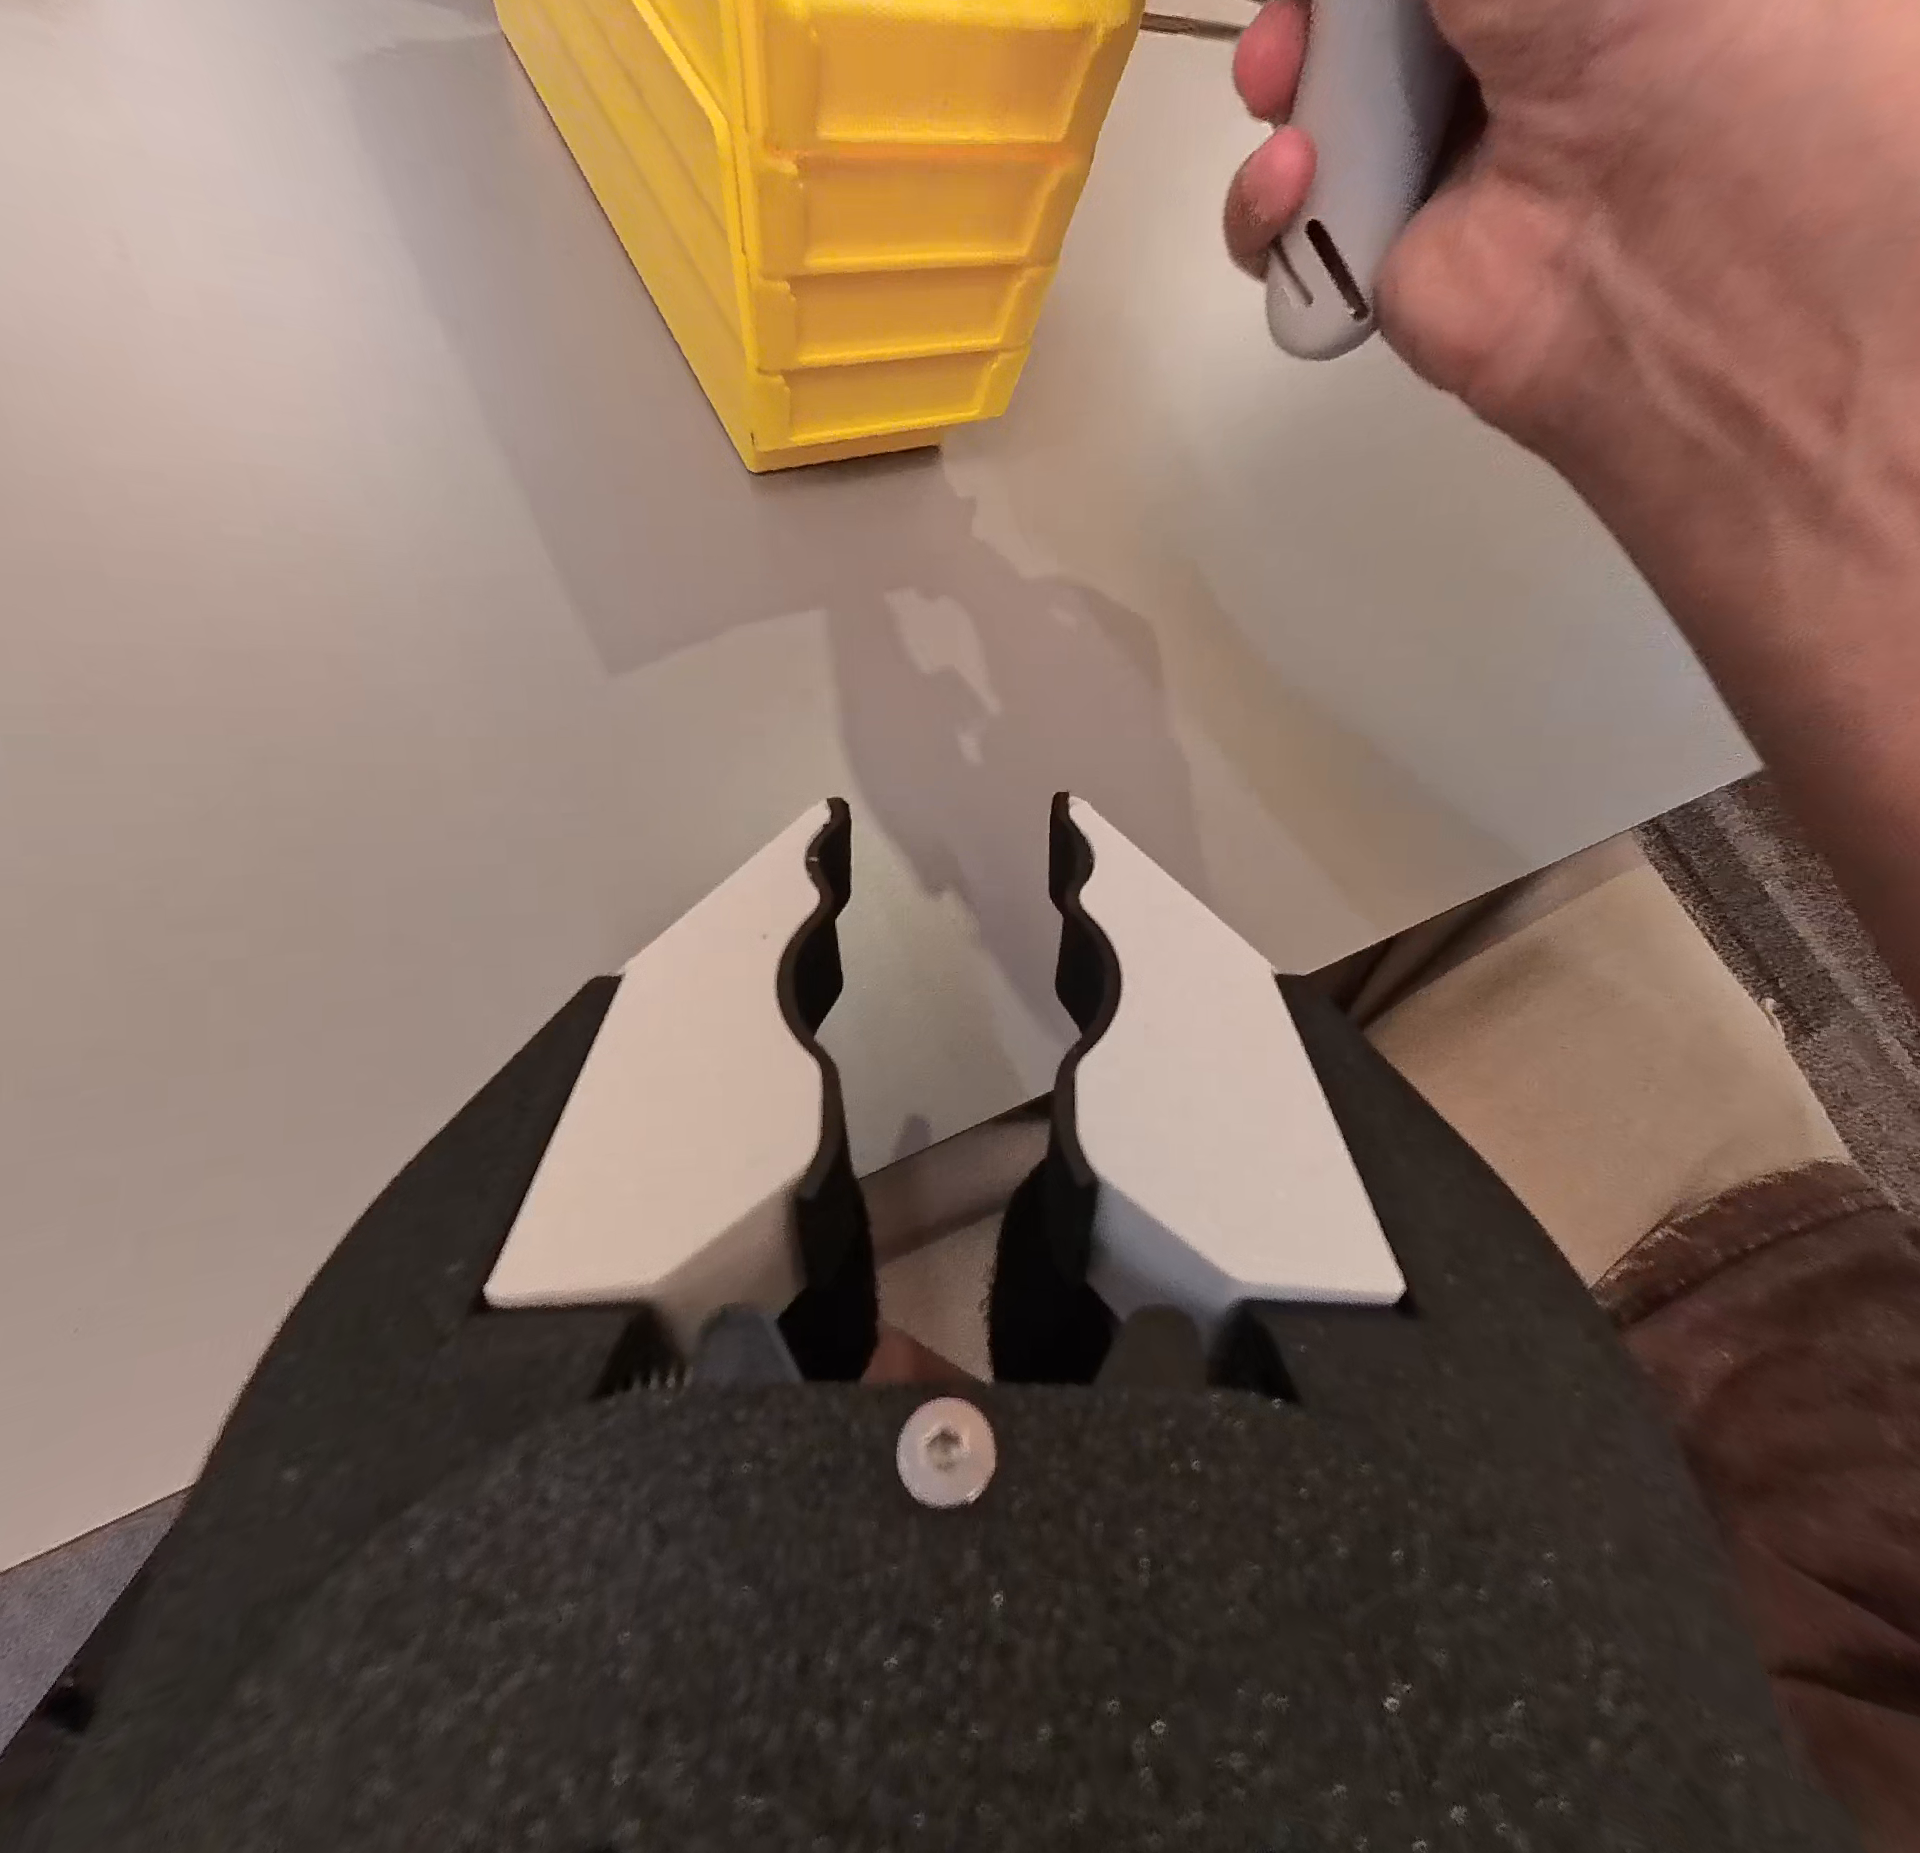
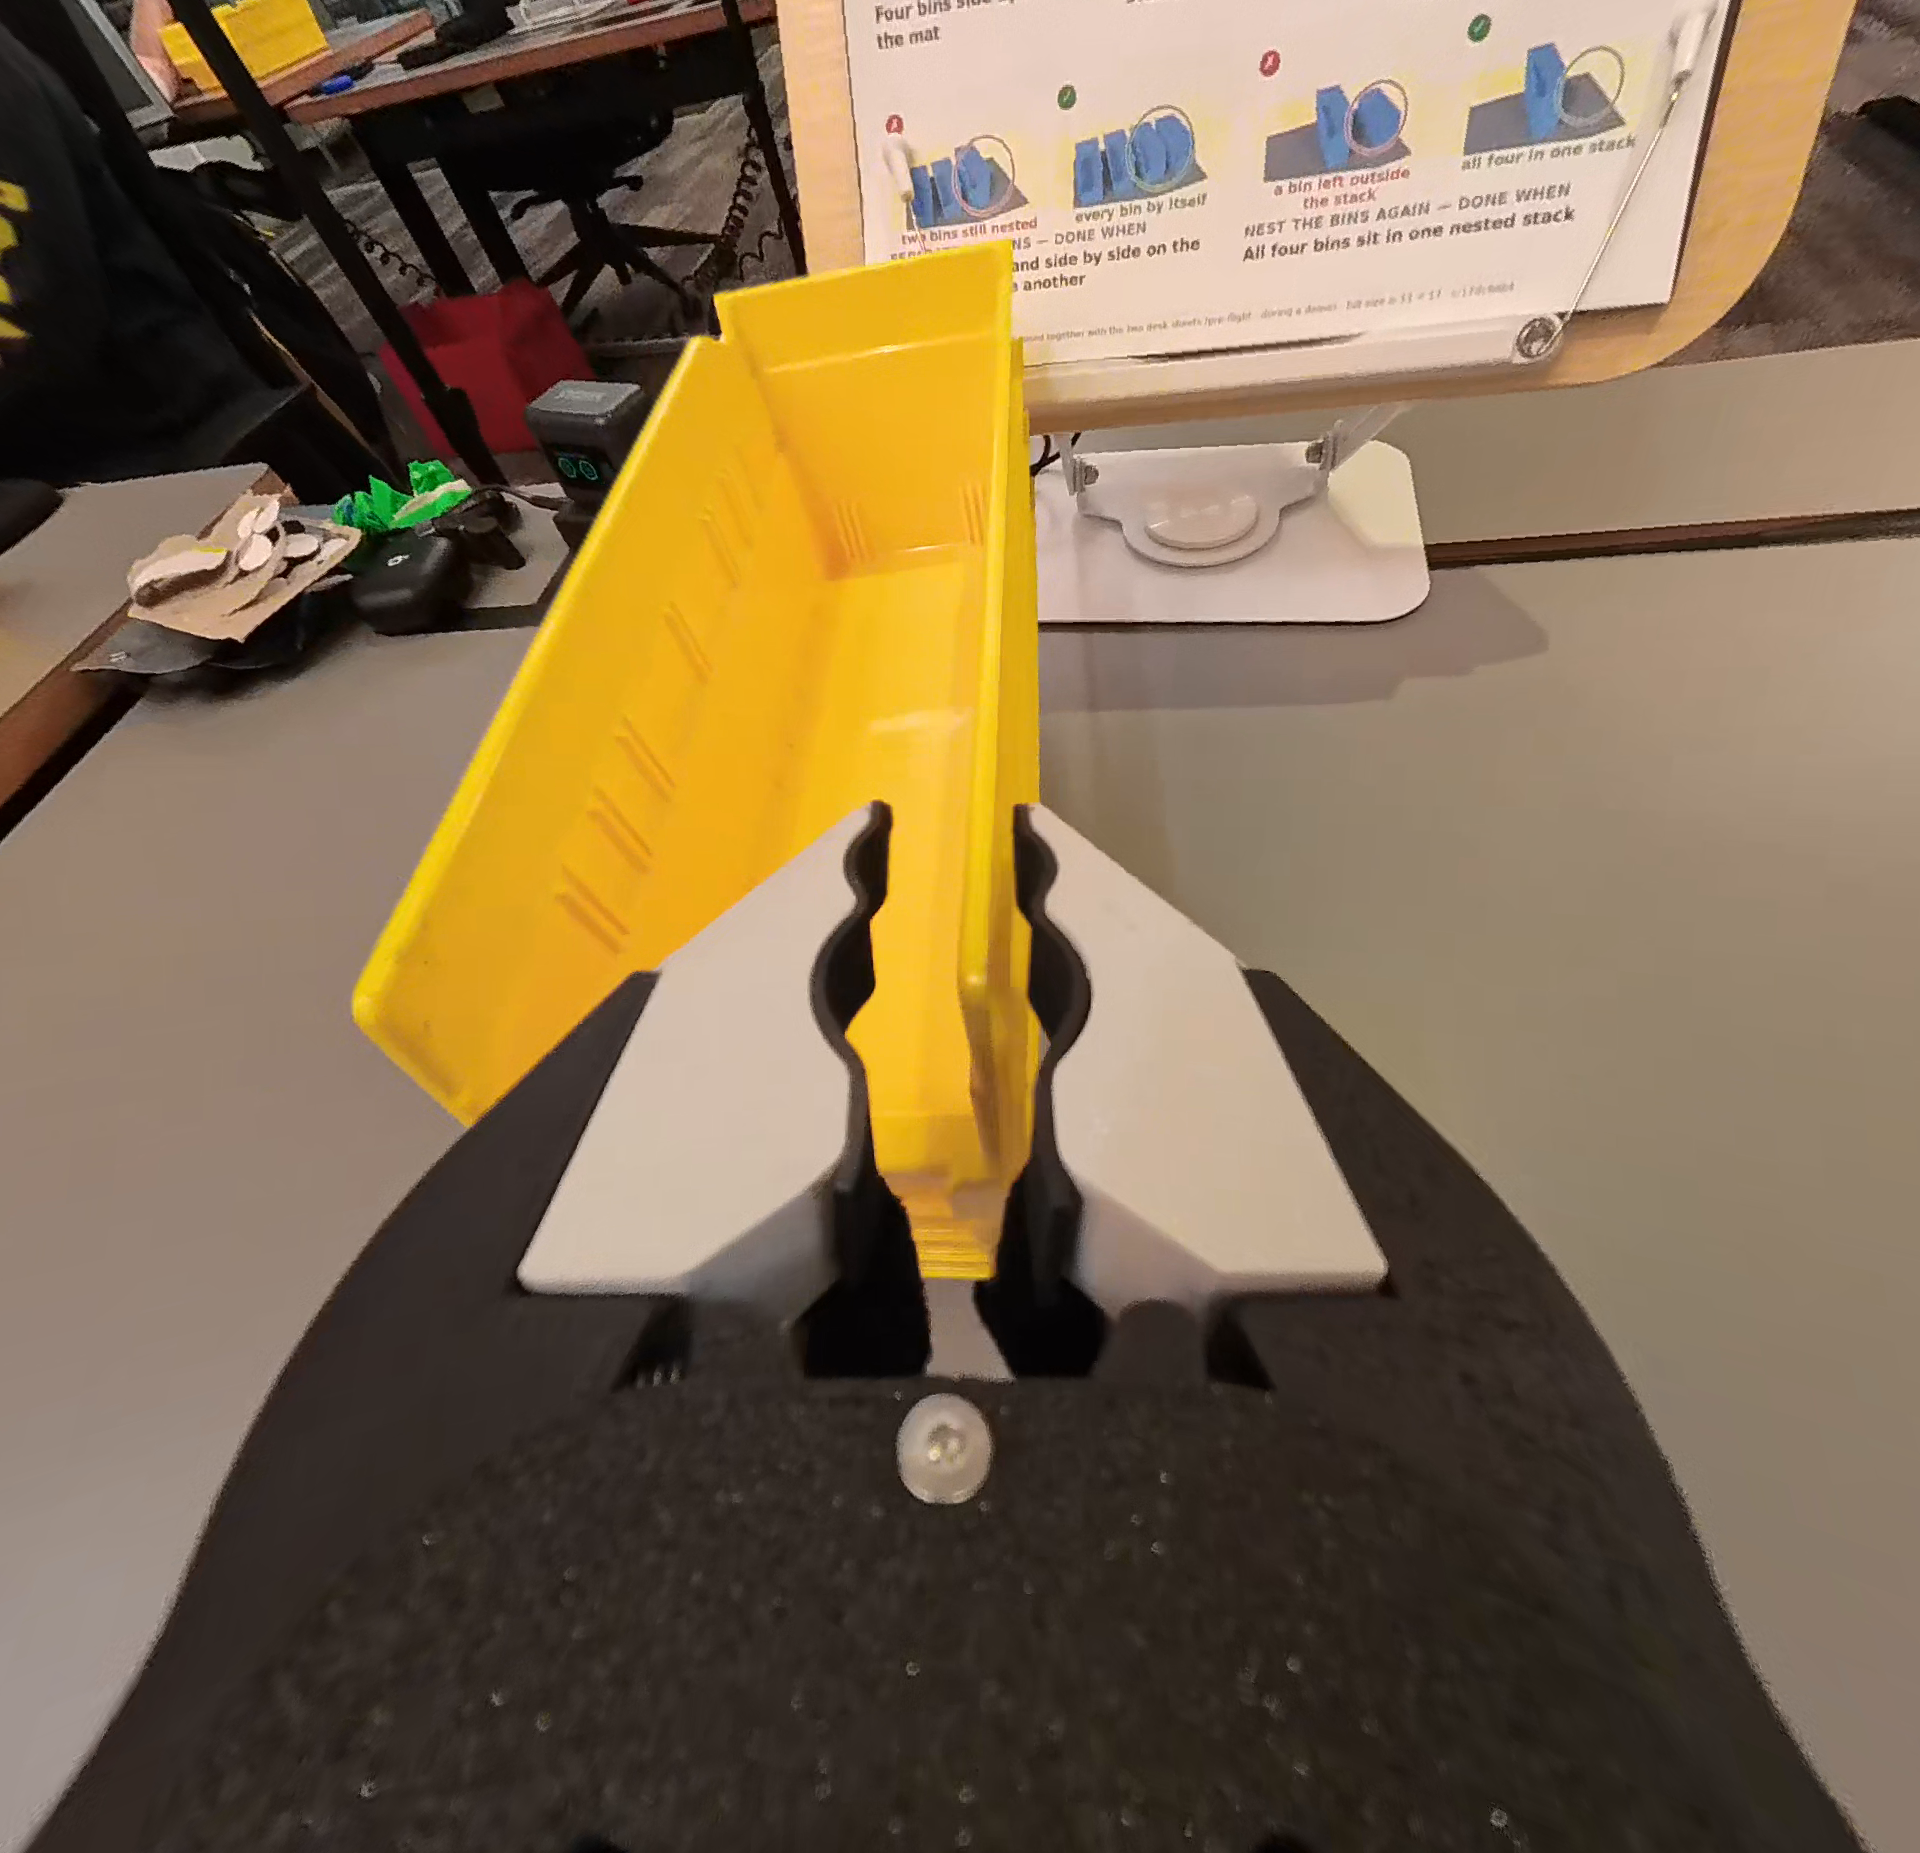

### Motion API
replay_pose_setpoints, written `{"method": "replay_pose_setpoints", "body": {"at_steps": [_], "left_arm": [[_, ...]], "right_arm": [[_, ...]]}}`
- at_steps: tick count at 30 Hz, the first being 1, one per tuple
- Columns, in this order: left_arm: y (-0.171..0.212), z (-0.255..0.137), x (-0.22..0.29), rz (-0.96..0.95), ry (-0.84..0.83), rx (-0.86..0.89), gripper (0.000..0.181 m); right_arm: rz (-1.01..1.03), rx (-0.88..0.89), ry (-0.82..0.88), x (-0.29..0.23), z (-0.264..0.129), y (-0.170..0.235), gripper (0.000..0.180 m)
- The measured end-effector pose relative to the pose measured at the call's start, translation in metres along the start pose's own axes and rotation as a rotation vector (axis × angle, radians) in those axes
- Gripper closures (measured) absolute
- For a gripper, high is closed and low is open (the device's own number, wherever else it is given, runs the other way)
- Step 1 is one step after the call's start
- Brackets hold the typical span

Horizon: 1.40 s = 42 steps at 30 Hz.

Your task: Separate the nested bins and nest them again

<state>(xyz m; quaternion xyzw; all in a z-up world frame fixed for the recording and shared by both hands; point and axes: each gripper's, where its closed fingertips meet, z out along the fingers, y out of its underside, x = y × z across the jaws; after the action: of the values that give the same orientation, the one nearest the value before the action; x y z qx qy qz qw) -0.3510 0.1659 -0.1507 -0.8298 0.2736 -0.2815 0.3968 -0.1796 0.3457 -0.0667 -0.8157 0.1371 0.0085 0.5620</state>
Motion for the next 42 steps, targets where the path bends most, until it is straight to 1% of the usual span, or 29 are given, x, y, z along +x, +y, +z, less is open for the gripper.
{"method": "replay_pose_setpoints", "body": {"at_steps": [5, 7, 9, 11, 13, 17, 21, 23, 25, 27, 28, 30, 33, 35, 37, 39, 42], "left_arm": [[0.001, 0.000, 0.001, 0.000, 0.005, -0.003, 0.145], [0.000, -0.001, -0.002, 0.006, -0.004, 0.000, 0.145], [0.000, -0.002, -0.006, 0.006, -0.015, 0.005, 0.144], [-0.001, -0.003, -0.011, -0.005, -0.023, 0.006, 0.144], [-0.001, -0.002, -0.014, -0.019, -0.023, 0.004, 0.144], [0.001, 0.000, -0.014, -0.019, -0.026, -0.012, 0.144], [0.001, 0.002, -0.012, 0.009, -0.044, -0.017, 0.144], [0.003, 0.003, -0.012, 0.029, -0.060, -0.024, 0.144], [0.003, 0.004, -0.011, 0.042, -0.072, -0.025, 0.144], [0.003, 0.005, -0.010, 0.056, -0.084, -0.027, 0.144], [0.004, 0.005, -0.009, 0.064, -0.091, -0.032, 0.144], [0.004, 0.006, -0.008, 0.080, -0.102, -0.032, 0.144], [0.002, 0.010, -0.013, 0.103, -0.143, -0.027, 0.144], [-0.014, 0.017, -0.020, 0.097, -0.177, 0.020, 0.144], [-0.035, 0.030, -0.028, 0.062, -0.215, 0.054, 0.139], [-0.056, 0.046, -0.033, 0.023, -0.235, 0.083, 0.137], [-0.094, 0.072, -0.041, 0.031, -0.292, 0.124, 0.135]], "right_arm": [[-0.052, 0.033, -0.047, 0.002, -0.018, -0.009, 0.156], [-0.093, 0.051, -0.136, -0.002, -0.033, -0.010, 0.152], [-0.152, 0.052, -0.251, -0.005, -0.055, -0.001, 0.151], [-0.209, 0.013, -0.347, 0.002, -0.080, 0.022, 0.147], [-0.266, -0.056, -0.411, 0.018, -0.105, 0.054, 0.145], [-0.262, -0.154, -0.494, 0.055, -0.153, 0.115, 0.140], [-0.200, -0.170, -0.484, 0.091, -0.189, 0.152, 0.131], [-0.158, -0.184, -0.463, 0.106, -0.201, 0.165, 0.130], [-0.182, -0.224, -0.446, 0.114, -0.209, 0.169, 0.124], [-0.235, -0.210, -0.430, 0.119, -0.211, 0.163, 0.124], [-0.220, -0.191, -0.423, 0.121, -0.211, 0.163, 0.125], [-0.160, -0.211, -0.422, 0.123, -0.209, 0.164, 0.125], [-0.078, -0.208, -0.478, 0.116, -0.210, 0.160, 0.126], [-0.079, -0.209, -0.478, 0.116, -0.210, 0.160, 0.126], [-0.092, -0.204, -0.480, 0.115, -0.210, 0.159, 0.126], [-0.096, -0.201, -0.483, 0.114, -0.209, 0.159, 0.127], [-0.092, -0.202, -0.499, 0.109, -0.210, 0.158, 0.127]]}}
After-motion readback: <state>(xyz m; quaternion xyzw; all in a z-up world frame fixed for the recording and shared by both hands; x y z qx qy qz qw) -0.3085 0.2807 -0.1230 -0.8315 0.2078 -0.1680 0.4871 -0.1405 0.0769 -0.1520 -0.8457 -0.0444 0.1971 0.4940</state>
